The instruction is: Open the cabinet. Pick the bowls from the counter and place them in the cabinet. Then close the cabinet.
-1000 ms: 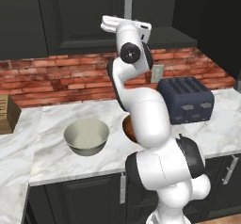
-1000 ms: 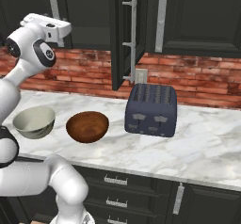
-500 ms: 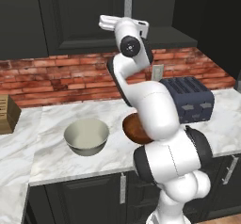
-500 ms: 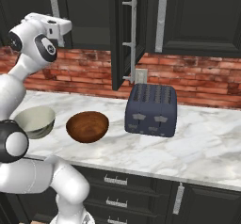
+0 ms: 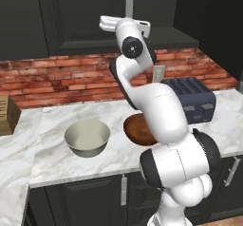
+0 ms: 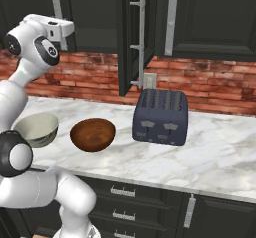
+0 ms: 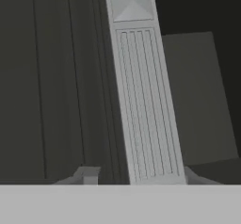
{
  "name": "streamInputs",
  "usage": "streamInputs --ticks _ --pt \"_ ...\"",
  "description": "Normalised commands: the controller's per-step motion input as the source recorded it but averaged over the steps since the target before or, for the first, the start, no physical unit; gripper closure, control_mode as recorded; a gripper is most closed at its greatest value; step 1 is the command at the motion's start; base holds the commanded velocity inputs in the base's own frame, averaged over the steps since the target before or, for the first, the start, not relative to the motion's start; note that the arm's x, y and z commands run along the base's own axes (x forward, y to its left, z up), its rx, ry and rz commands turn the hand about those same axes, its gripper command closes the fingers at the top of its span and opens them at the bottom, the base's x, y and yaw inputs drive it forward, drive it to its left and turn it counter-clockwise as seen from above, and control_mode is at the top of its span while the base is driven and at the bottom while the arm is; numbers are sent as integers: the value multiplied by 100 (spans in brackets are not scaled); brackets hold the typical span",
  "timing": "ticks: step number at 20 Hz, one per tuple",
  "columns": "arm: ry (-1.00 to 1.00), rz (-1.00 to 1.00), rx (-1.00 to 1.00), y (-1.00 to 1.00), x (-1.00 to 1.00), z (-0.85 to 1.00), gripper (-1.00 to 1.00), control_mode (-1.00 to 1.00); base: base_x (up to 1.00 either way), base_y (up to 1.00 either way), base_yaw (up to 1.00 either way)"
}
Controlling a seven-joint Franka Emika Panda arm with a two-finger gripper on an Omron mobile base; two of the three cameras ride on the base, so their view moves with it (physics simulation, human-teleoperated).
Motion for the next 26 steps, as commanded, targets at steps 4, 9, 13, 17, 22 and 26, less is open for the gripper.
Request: streamInputs --ticks 4,9,13,17,22,26 --pt "6 11 -1 74 -65 0 100 -100 0 0 0" --pt "9 7 -7 100 -74 0 100 -100 0 0 0" --pt "10 2 -11 100 -89 0 100 -100 0 0 0" --pt "7 0 -16 100 -94 0 100 -100 0 0 0" --pt "1 0 -18 100 -98 -12 100 -100 0 0 0" --pt "0 -6 -17 82 -44 -14 -100 -100 0 0 0"
